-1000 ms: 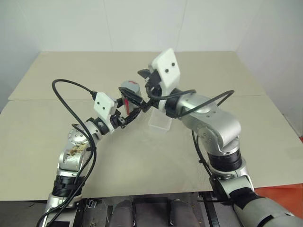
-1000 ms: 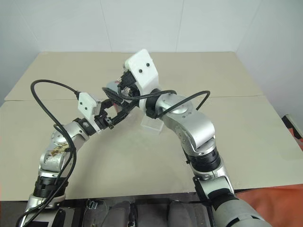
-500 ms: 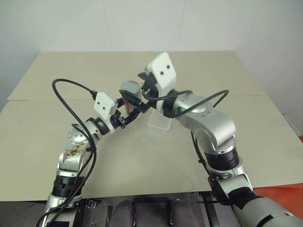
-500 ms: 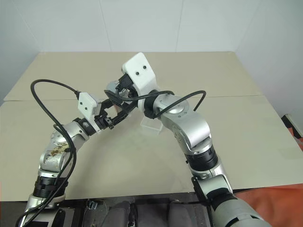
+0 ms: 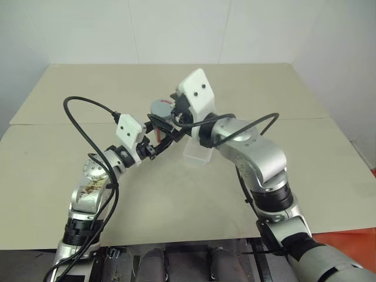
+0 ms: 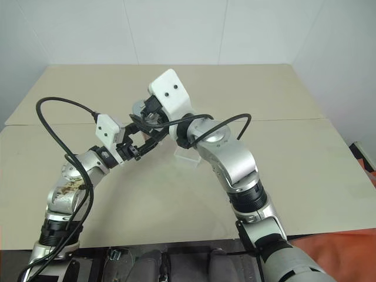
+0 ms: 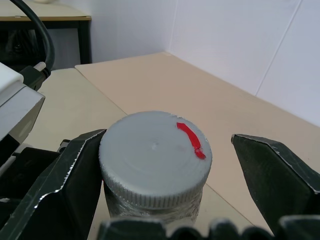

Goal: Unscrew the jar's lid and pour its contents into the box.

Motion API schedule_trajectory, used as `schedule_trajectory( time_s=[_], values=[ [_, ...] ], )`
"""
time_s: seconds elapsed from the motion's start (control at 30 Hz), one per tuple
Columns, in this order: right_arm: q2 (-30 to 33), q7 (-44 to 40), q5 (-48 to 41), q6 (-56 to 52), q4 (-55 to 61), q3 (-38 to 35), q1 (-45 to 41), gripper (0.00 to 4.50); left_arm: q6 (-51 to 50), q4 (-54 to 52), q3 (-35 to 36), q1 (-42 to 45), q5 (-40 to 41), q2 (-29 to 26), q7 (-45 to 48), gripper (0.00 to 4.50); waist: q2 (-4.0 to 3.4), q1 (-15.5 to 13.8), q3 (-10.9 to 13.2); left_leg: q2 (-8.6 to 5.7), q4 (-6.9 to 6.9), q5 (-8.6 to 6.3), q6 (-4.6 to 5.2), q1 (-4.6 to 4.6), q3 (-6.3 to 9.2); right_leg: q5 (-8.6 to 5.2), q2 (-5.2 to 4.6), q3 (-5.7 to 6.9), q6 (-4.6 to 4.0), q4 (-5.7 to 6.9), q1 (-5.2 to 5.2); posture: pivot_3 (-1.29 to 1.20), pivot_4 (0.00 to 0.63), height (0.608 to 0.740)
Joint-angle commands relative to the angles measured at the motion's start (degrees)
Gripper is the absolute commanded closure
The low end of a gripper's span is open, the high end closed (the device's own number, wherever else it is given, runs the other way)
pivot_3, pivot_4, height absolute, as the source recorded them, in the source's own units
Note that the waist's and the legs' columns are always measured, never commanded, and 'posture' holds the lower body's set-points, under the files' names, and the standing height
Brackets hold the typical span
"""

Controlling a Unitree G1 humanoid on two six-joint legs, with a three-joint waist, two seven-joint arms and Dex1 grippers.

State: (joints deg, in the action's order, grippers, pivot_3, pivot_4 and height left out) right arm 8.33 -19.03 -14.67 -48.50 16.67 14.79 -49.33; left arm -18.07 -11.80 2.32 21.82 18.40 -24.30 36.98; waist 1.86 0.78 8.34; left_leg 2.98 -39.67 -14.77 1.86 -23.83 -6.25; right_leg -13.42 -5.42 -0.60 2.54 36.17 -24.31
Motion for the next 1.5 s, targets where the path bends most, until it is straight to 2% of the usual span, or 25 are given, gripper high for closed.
schedule_trajectory(
  time_s=[0.03,0.97,1.2,1.5],
  values=[
    [0.06,-0.24,0.53,1.51,1.43,-1.37,-1.27,0.03,0.05,-2.06,0.96,0.21,1.15,-0.6,0.18,1.72,0.0,0.0,0.0,0.0,0.0,0.0,0.0,0.0,0.0,0.0,0.0,0.0,0.0,0.0,0.0,0.0,0.15,0.74],
    [6.63,-5.74,-4.33,0.2,10.44,-5.36,4.7,0.03,-0.66,-1.75,2.36,-0.62,2.53,-2.67,0.31,1.72,0.0,-0.03,0.0,0.0,0.0,-0.01,0.02,0.0,0.0,0.0,-0.01,0.0,0.0,-0.07,0.0,0.0,0.15,0.74],
    [5.22,-9.07,-9.85,0.99,12.04,-6.64,4.39,0.03,-0.83,-1.43,1.67,-0.24,2.59,-2.51,0.29,1.72,0.0,0.04,0.0,0.01,0.01,-0.01,0.02,0.01,0.01,0.0,0.01,0.0,0.0,-0.07,-0.01,0.0,0.15,0.74],
    [1.12,-3.22,-3.39,3.26,5.34,-2.07,0.32,0.03,-1.21,-2.11,0.65,0.23,2.61,-2.02,0.32,1.72,0.0,0.04,0.0,0.0,0.01,0.0,0.01,0.01,0.0,0.0,0.01,0.0,0.0,-0.05,-0.02,0.0,0.15,0.74]
  ],
)
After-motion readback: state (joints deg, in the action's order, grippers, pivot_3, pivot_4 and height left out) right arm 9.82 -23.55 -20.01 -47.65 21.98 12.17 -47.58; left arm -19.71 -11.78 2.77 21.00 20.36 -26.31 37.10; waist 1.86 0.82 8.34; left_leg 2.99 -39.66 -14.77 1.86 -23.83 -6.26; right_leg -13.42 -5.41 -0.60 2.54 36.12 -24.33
